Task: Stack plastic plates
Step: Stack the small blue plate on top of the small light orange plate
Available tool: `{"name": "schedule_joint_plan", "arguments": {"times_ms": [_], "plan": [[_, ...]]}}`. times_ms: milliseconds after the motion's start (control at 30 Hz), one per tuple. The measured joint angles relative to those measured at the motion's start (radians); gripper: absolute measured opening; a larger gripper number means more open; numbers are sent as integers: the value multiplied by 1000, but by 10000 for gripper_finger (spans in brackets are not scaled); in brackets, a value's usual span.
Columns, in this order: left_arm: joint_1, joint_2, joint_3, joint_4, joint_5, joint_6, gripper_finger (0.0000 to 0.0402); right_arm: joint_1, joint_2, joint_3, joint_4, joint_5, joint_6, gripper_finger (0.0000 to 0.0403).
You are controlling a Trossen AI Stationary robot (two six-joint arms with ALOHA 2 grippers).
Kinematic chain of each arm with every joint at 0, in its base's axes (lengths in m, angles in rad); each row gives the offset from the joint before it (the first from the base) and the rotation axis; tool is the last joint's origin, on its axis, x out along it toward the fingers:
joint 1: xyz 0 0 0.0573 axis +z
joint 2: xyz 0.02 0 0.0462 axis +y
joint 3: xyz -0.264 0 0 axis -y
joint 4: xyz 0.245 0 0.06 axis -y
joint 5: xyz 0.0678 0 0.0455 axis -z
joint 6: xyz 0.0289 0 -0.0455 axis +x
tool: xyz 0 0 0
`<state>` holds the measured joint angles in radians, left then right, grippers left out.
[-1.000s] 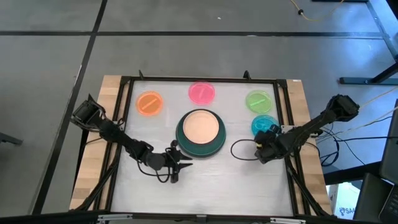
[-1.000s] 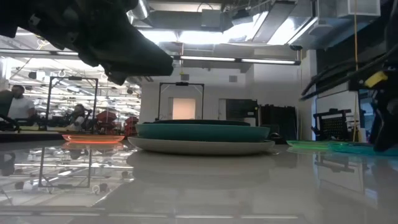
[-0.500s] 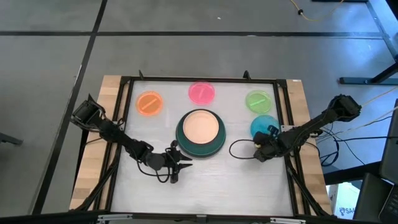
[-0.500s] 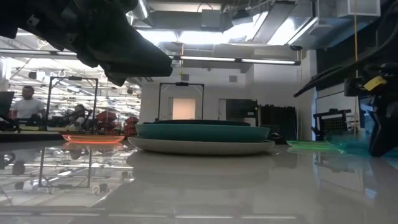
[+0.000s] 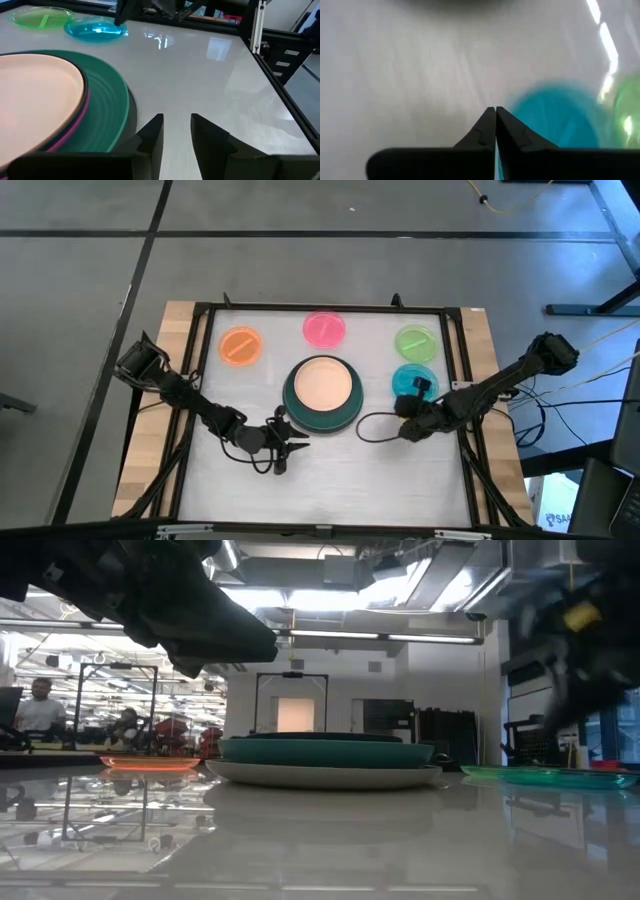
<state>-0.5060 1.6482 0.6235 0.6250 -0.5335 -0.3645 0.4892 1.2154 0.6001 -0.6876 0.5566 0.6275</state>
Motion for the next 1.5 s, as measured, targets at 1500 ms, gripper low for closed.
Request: {"name": "schedule_joint_plan", "arguments": {"times_ms": [1500], "plan": [[-3,0,1,27,0,-72,91,-155,0,-207,158,-98,16,11]]}}
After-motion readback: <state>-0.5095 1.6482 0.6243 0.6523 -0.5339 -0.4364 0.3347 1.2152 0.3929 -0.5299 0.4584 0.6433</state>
